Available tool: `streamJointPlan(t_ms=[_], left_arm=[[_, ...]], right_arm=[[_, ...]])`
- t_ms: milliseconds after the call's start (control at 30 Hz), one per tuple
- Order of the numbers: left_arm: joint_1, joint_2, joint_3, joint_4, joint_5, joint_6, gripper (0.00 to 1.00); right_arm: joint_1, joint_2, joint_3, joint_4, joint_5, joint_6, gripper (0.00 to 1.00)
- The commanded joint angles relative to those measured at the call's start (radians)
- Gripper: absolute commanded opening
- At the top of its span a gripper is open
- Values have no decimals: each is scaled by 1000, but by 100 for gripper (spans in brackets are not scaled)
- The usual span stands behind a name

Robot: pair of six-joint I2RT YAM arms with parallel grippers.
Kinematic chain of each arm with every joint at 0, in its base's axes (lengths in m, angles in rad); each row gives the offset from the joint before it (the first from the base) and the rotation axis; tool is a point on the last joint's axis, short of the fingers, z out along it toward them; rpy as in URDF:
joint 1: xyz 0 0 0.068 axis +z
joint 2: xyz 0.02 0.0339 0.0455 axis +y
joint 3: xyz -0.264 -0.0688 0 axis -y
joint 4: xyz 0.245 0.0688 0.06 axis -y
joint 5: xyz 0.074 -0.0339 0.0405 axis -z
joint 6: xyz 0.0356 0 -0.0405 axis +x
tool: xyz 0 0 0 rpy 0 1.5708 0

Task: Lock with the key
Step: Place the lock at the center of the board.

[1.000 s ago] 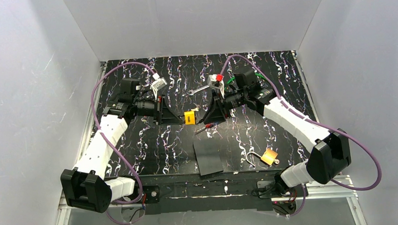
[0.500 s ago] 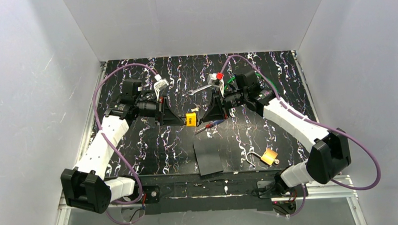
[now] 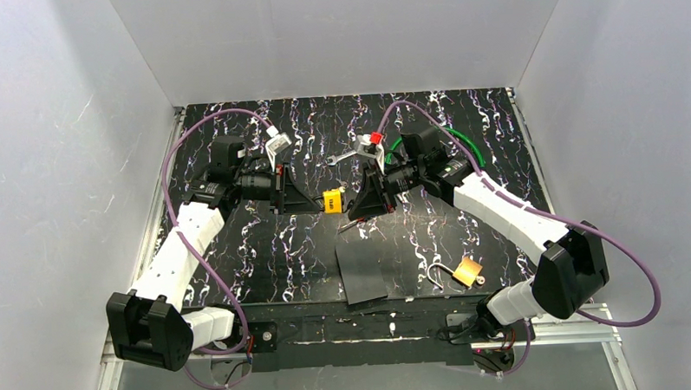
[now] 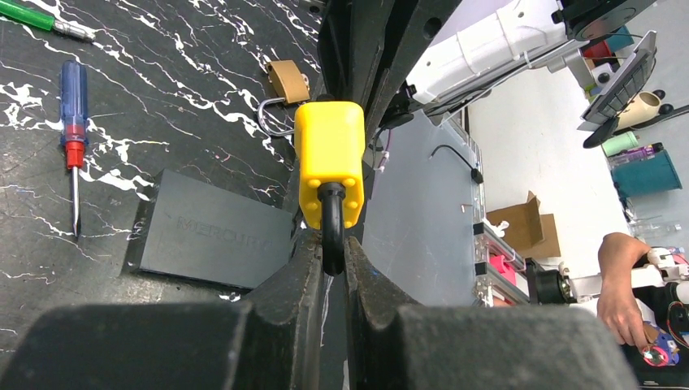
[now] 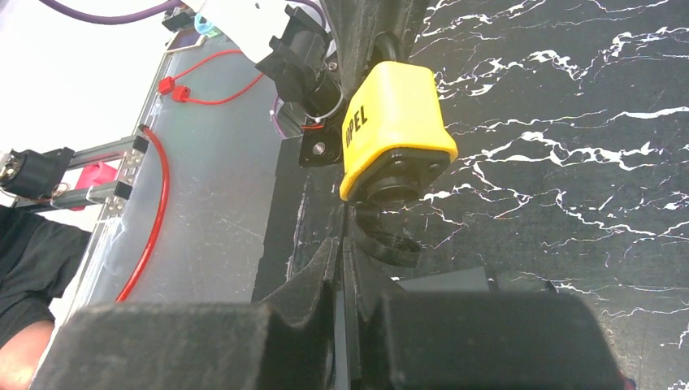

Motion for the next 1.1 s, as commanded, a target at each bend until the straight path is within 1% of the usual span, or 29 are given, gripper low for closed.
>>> streamJointPlan(t_ms=[0,233,433,800,1067], left_arm=[[-8,-41,-6,35,76,-5,0],[-9,-35,-16,34,98,-3,0],[-19,-20,-15,33,115,-2,0],[-55,5,-12,19,92,9,0],[-103,11,13,-56,55,86,0]], right_arm=[[4,12,-3,31,-14,-9,13],[3,9,23,-75,-23,-131,13],[11,20,52,-117,-56,-175,12],[41,36,97,-167,-55,-209,11],[46,42,95,-171,-43,-204,10]])
